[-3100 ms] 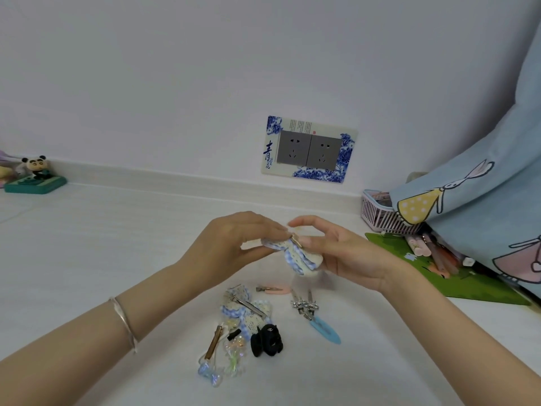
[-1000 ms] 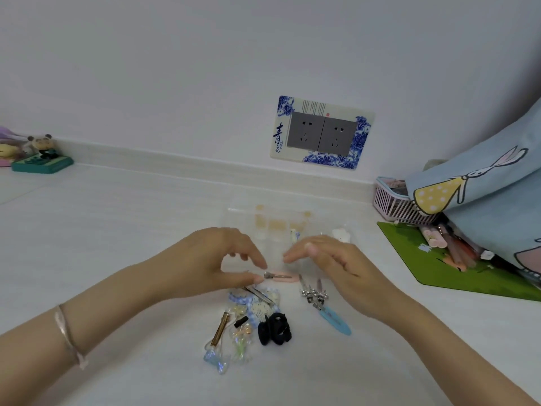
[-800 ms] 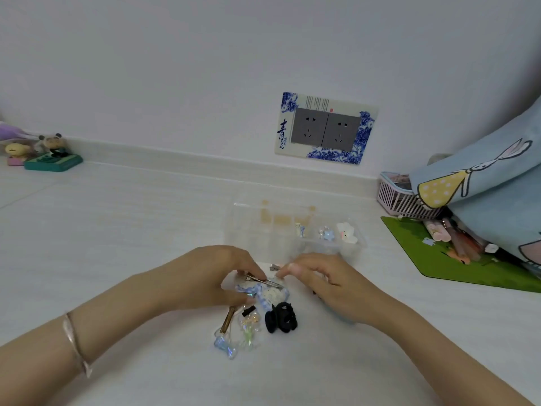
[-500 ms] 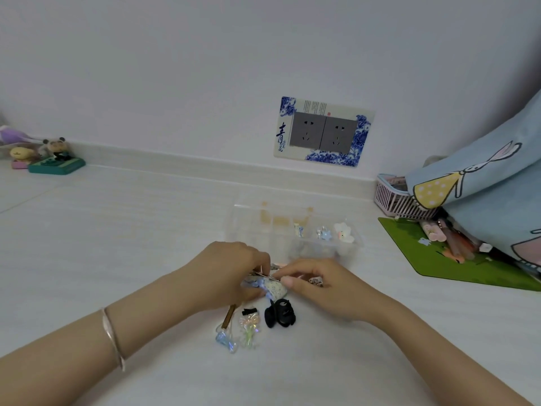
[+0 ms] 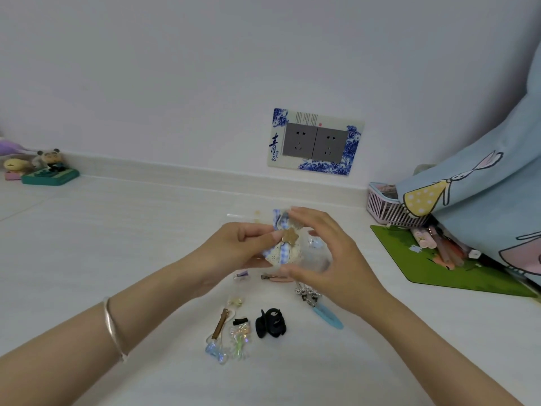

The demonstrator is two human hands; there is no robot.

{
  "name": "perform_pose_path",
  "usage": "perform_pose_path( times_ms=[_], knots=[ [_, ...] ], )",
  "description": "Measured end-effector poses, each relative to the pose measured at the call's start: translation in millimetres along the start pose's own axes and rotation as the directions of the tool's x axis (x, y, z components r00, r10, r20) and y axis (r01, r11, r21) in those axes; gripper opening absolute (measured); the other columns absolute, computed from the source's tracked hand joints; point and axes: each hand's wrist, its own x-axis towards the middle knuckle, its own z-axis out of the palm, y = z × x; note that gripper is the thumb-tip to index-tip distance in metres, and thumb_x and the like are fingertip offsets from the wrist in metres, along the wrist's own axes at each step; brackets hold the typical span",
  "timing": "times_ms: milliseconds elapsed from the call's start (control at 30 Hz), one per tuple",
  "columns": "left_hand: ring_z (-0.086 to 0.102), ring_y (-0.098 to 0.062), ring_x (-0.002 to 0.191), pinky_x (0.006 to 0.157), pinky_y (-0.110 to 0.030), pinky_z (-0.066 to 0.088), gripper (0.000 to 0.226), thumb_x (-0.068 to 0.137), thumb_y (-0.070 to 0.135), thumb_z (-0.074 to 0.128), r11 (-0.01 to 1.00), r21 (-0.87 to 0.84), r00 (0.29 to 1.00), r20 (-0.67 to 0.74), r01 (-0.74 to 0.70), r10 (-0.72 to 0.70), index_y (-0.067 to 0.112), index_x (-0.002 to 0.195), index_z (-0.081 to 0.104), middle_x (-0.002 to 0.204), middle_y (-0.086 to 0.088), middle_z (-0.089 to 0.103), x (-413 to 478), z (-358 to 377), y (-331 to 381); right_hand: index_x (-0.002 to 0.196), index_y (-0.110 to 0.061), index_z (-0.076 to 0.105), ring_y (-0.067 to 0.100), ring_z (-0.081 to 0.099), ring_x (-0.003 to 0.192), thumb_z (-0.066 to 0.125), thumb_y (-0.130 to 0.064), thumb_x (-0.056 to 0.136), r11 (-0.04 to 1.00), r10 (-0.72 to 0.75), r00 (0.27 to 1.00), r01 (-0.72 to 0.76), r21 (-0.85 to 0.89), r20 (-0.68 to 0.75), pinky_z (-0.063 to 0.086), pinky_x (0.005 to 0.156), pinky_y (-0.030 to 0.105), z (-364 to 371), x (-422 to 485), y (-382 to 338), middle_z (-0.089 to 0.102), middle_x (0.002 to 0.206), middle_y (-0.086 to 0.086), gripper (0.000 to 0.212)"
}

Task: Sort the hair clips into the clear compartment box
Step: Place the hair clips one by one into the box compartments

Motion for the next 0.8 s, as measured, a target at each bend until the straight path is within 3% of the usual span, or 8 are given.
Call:
perform_pose_path(
  times_ms=[67,233,333,400,533,600,700,800],
  knots=[
    [0.067,-0.022,0.104,0.092,-0.027,0.053,0.030,0.091,0.030,0.055,0.999,-0.046,1.000,-0.002,0.012,-0.012,0.015,0.114,0.068,0.109,-0.008,0.073,4.6,2.3,-0.3,0.125,-0.035,0.053,-0.002,0.045,0.124,0.077,-0.039,0.073,0.999,0.001,1.000,-0.002,-0.037,-0.020,0.035,0.100,0.011,-1.9,4.0,0.3,0.049,0.133,-0.019,0.058],
    [0.069,-0.010,0.093,0.076,-0.017,0.055,0.027,0.088,0.031,0.060,1.000,0.004,1.000,-0.008,-0.012,0.012,0.020,0.111,0.070,0.104,0.000,0.075,16.9,3.8,0.2,0.113,-0.027,0.063,-0.002,0.057,0.106,0.080,-0.028,0.070,1.000,0.022,0.998,-0.023,-0.003,-0.057,0.041,0.090,0.011,-7.5,15.9,8.7,0.061,0.119,-0.015,0.045],
    [0.065,-0.001,0.097,0.082,-0.015,0.052,0.027,0.089,0.035,0.058,0.962,0.252,0.973,-0.177,-0.101,0.148,0.026,0.112,0.068,0.101,0.010,0.073,28.6,-3.1,-6.8,0.107,-0.026,0.064,0.001,0.060,0.100,0.082,-0.022,0.068,0.986,0.133,0.988,-0.125,0.106,-0.075,0.044,0.091,0.015,-10.9,28.2,24.6,0.064,0.113,-0.013,0.044],
    [0.059,0.007,0.100,0.087,-0.014,0.045,0.029,0.090,0.041,0.054,0.857,0.498,0.926,-0.246,-0.134,0.287,0.030,0.116,0.063,0.106,0.017,0.068,33.6,-11.1,-15.6,0.105,-0.026,0.064,0.004,0.061,0.100,0.083,-0.022,0.068,0.961,0.256,0.966,-0.250,0.114,-0.040,0.045,0.096,0.021,-13.1,36.4,39.0,0.066,0.110,-0.010,0.042],
    [0.051,0.004,0.112,0.093,-0.016,0.035,0.039,0.089,0.050,0.047,0.598,0.786,0.935,-0.076,-0.157,0.346,0.030,0.120,0.061,0.122,0.017,0.061,32.8,-19.8,-35.6,0.104,-0.026,0.063,0.004,0.061,0.100,0.082,-0.027,0.068,0.933,0.359,0.929,-0.360,-0.007,0.094,0.047,0.097,0.028,-9.4,45.0,58.8,0.066,0.110,-0.007,0.041],
    [0.049,-0.004,0.121,0.100,-0.018,0.031,0.053,0.087,0.059,0.037,0.451,0.873,0.938,0.019,-0.184,0.346,0.029,0.124,0.059,0.131,0.012,0.058,33.8,-20.6,-42.0,0.111,-0.025,0.062,0.003,0.057,0.102,0.077,-0.032,0.075,0.938,0.343,0.926,-0.332,-0.096,0.154,0.044,0.097,0.024,-7.1,47.7,61.9,0.062,0.116,-0.008,0.040],
    [0.041,-0.008,0.130,0.105,-0.022,0.021,0.061,0.085,0.064,0.026,0.339,0.922,0.943,0.071,-0.186,0.325,0.034,0.130,0.053,0.144,0.010,0.046,33.8,-22.0,-44.5,0.129,-0.025,0.052,0.004,0.048,0.117,0.058,-0.043,0.088,0.940,0.310,0.912,-0.251,-0.234,0.270,0.033,0.094,0.014,-8.5,47.8,61.2,0.053,0.134,-0.008,0.046],
    [0.040,-0.007,0.130,0.107,-0.019,0.017,0.061,0.086,0.064,0.024,0.289,0.935,0.944,0.109,-0.204,0.312,0.036,0.135,0.046,0.149,0.012,0.038,32.1,-24.6,-47.3,0.141,-0.031,0.036,0.002,0.029,0.137,0.037,-0.056,0.092,0.936,0.243,0.907,-0.127,-0.327,0.344,0.012,0.114,0.022,-10.6,35.4,59.5,0.038,0.149,-0.013,0.055]
  ],
)
